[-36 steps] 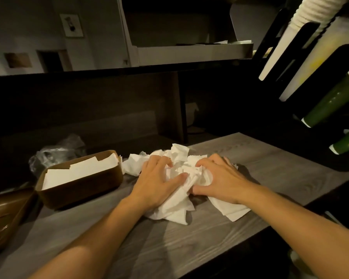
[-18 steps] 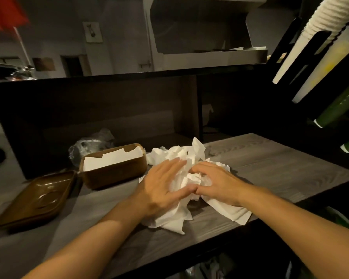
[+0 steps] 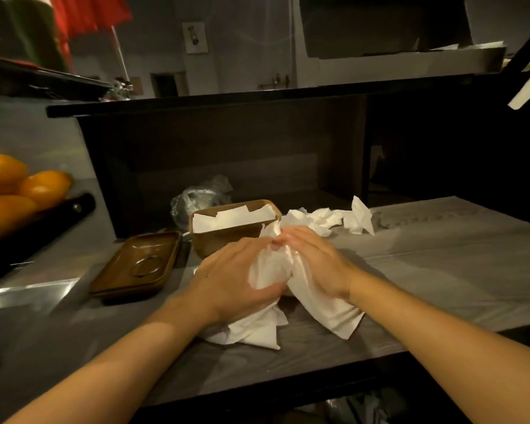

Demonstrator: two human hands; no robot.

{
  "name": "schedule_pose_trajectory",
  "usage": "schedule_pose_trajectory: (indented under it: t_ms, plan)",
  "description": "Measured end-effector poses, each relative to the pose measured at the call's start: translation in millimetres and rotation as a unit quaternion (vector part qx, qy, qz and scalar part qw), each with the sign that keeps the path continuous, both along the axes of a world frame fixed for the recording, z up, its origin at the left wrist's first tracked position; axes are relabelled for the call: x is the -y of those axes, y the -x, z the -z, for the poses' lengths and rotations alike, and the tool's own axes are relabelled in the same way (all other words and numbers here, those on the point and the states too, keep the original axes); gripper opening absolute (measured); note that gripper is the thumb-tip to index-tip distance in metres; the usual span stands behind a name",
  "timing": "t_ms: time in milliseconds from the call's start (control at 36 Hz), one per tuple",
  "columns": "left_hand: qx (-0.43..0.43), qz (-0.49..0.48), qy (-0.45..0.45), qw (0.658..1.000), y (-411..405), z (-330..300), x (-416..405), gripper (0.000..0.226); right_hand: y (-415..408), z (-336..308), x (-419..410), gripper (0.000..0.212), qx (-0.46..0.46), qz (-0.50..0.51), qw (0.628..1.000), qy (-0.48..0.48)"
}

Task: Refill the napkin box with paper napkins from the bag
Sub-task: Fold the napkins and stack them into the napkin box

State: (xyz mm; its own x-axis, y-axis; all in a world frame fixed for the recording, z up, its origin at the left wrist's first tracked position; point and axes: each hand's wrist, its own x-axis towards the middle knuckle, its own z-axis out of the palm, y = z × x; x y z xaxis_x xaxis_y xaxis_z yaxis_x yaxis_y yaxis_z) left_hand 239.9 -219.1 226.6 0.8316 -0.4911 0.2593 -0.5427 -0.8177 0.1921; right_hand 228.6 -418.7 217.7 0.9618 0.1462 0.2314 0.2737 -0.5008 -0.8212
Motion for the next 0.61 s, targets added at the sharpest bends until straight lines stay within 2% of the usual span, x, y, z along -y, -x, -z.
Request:
schedule_pose_trajectory:
  t_ms: [111,139,250,278,333,417,500,611]
  plan:
    - [-0.02,-0.061,-0.01,0.998,-4.5,-4.9,-3.9,0.067,-6.0,-9.1,-11.8,0.034,0.002,0.008,0.993,-0.118]
    - [-0.025,-0.062,-0.013,0.998,-5.5,-4.9,-3.6,0.064,-8.9,-12.3,-10.6,0.03,0.015,0.031,0.993,-0.116]
    - [-0.038,-0.021,0.021,0.999,-13.8,-10.6,-2.1,0.055,-24.1,-28.0,8.8,0.014,0.098,0.16,0.98,0.063]
    - [-0.043,-0.011,0.049,0.998,-17.4,-13.9,-1.1,0.056,-26.4,-33.1,14.4,0.014,0.096,0.139,0.984,0.053]
    - [-0.046,0.0,0.104,0.993,-24.0,-20.5,4.5,0.052,-28.0,-45.1,24.5,0.012,0.04,0.03,0.999,0.0]
    - [-0.033,0.016,0.135,0.99,-30.1,-21.1,14.3,0.042,-28.6,-56.1,29.8,0.004,-0.016,-0.103,0.992,0.071]
    - [-0.06,-0.015,0.145,0.987,-36.0,-6.3,14.2,0.024,-29.5,-51.8,27.4,0.005,-0.048,-0.151,0.978,0.134]
    - [-0.074,-0.001,0.099,0.992,-39.0,1.0,15.3,0.024,-23.3,-41.9,27.9,0.023,-0.08,-0.197,0.963,0.164]
